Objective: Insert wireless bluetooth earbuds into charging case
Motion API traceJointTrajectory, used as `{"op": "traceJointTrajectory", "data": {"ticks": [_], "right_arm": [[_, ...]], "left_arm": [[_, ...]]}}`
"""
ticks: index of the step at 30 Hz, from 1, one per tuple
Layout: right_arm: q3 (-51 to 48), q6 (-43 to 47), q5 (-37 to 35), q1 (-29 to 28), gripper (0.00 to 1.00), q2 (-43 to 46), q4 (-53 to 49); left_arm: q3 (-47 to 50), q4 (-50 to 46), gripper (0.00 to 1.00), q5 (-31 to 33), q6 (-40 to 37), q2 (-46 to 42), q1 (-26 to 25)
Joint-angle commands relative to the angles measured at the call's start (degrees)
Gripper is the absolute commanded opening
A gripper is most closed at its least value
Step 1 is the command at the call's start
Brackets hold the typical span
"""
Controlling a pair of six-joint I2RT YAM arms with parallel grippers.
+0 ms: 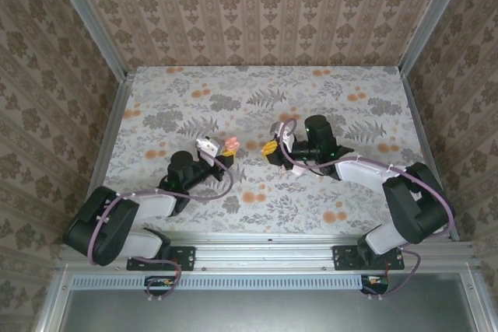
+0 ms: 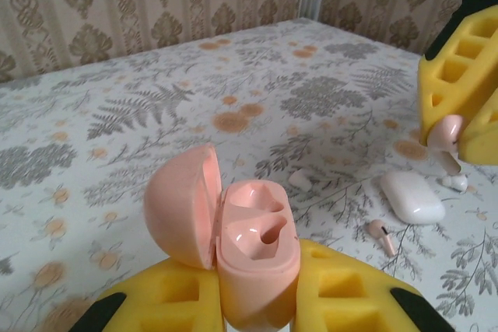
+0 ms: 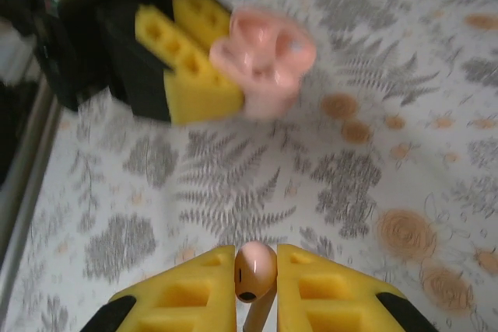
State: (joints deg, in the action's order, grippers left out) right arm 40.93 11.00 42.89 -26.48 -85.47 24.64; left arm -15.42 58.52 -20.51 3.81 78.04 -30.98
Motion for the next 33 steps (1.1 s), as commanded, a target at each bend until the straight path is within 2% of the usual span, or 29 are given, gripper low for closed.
{"op": "traceJointTrajectory", "data": {"ticks": [1, 5, 8, 19, 33], "right_arm": [[-3.59, -13.81, 0.13, 0.29, 0.17, 2.71, 18.87], [-6.27, -21.85, -3.25, 0.14, 0.17, 2.41, 31.65], [-6.49, -24.59, -5.16, -0.73, 0.17, 1.63, 36.90], [-3.72, -24.53, -9.58, -6.24, 0.17, -3.82, 45.95], [-1.46, -25.55, -10.55, -7.97, 0.17, -10.11, 50.15]], "left_arm": [[-1.57, 12.22, 0.12, -3.39, 2.37, 3.01, -0.74], [-2.89, 14.18, 0.12, -5.61, 2.73, 5.16, -1.57], [-3.80, 14.23, 0.12, -6.78, 2.25, 5.30, -2.32], [-4.53, 14.20, 0.12, -8.93, 1.28, 4.34, -3.28], [-3.92, 14.34, 0.13, -8.84, 0.66, 2.28, -3.56]]}}
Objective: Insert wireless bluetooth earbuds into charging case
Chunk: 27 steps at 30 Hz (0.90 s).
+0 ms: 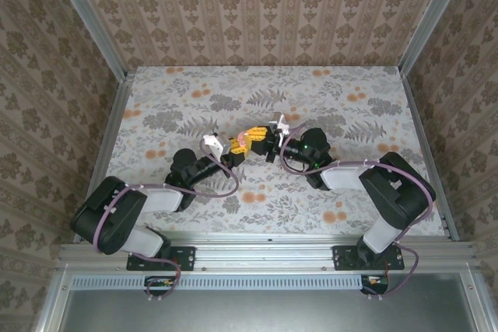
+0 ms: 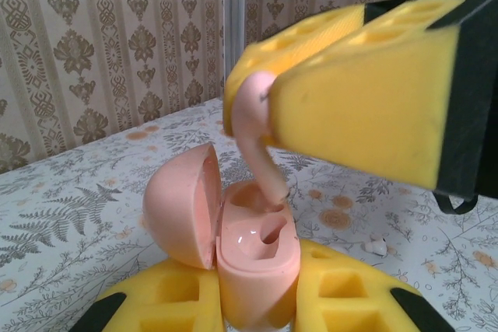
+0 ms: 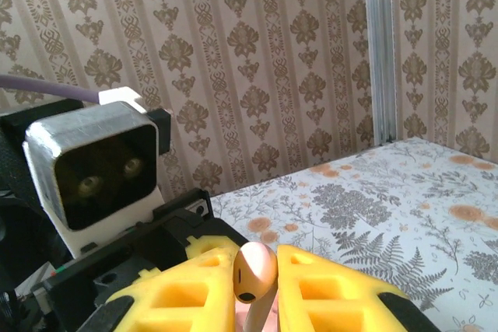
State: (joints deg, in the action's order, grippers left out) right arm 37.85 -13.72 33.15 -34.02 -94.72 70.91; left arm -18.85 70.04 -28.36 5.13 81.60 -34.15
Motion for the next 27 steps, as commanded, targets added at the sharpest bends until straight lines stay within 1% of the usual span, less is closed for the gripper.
{"op": "traceJointTrajectory", "data": {"ticks": [1, 27], "right_arm": [[1.64, -0.81, -0.89, -0.43, 0.17, -0.90, 3.85], [0.39, -0.36, -1.34, -0.44, 0.17, -2.05, 3.14]], "left_arm": [[-0.48, 2.86, 0.12, -0.92, -0.59, -1.36, -0.39], [-0.48, 2.82, 0.13, 1.29, 0.26, -4.00, -0.48]]}}
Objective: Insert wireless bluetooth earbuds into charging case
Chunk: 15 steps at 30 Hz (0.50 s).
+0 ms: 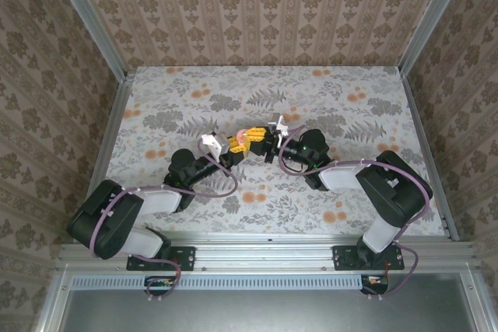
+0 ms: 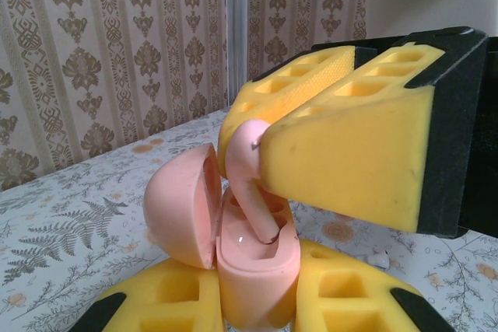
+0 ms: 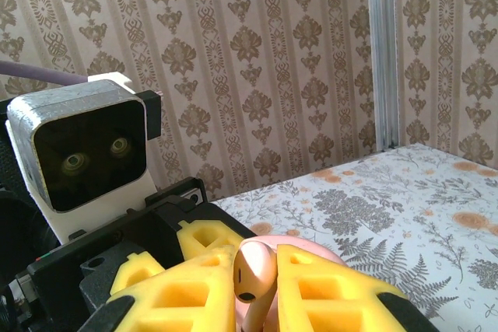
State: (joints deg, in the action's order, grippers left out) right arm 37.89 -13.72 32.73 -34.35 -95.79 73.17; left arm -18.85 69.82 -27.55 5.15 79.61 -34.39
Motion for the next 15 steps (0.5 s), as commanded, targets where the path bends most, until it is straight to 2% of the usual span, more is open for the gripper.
{"op": "traceJointTrajectory", "data": {"ticks": [1, 15], "right_arm": [[0.34, -0.27, -0.92, -0.10, 0.17, -1.02, 0.67], [-0.05, 4.00, -0.28, -0.19, 0.17, 1.96, -6.28]], "left_arm": [[-0.56, 3.00, 0.13, 0.52, 0.16, -2.09, -0.23], [-0.81, 2.57, 0.13, 0.31, -0.57, -2.28, -0.24]]}}
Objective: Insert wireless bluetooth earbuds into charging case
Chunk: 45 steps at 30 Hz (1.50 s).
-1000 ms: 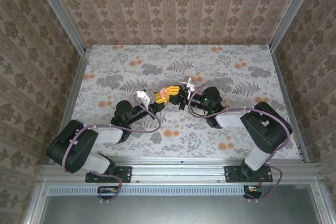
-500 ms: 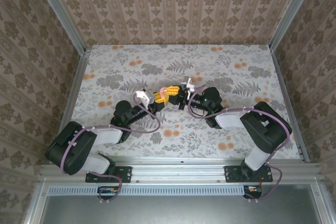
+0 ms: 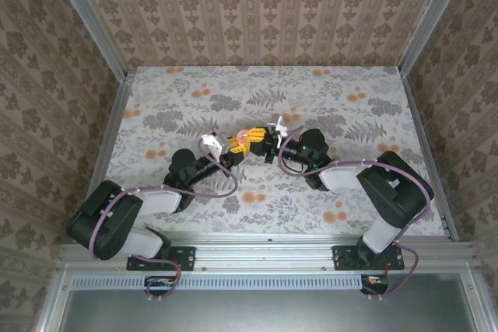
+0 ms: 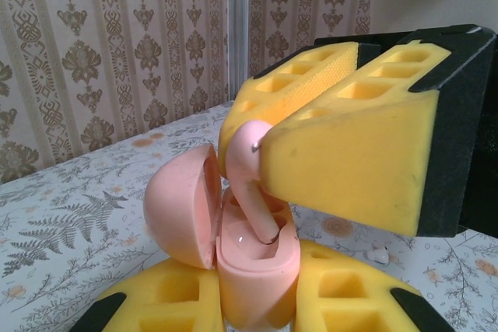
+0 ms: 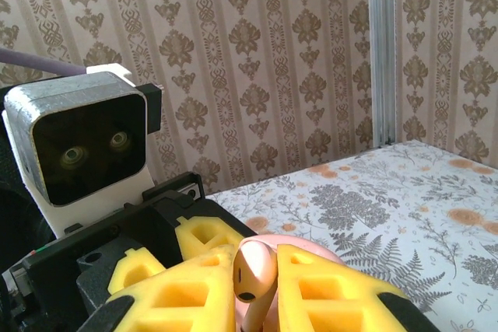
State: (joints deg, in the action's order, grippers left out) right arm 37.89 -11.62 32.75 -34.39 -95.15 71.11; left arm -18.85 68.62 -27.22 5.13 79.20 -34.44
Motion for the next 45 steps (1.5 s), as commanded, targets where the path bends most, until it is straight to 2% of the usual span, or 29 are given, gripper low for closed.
{"op": "traceJointTrajectory", "data": {"ticks": [1, 11, 24, 34, 45], "right_arm": [[-0.12, 2.07, -0.43, -0.19, 0.17, 1.37, -4.36], [-0.36, 2.83, -0.67, -0.19, 0.18, 1.98, -4.91], [-0.09, 7.90, -0.58, -0.20, 0.18, 5.80, -13.39], [0.73, 8.83, 0.71, -0.41, 0.18, 5.88, -15.05], [3.98, 22.19, 1.54, -0.85, 0.17, 12.14, -33.57]], "left_arm": [[-0.81, 3.67, 0.13, -0.03, -0.56, -1.93, -0.19], [-0.70, 2.78, 0.13, 0.24, -0.97, -2.73, -0.28], [-0.75, 1.08, 0.13, -0.37, -2.05, -3.60, -0.37], [-0.92, 0.25, 0.13, -0.35, -2.98, -3.78, -0.63], [-1.10, -5.01, 0.13, -0.80, -6.66, -6.32, -1.06]]}}
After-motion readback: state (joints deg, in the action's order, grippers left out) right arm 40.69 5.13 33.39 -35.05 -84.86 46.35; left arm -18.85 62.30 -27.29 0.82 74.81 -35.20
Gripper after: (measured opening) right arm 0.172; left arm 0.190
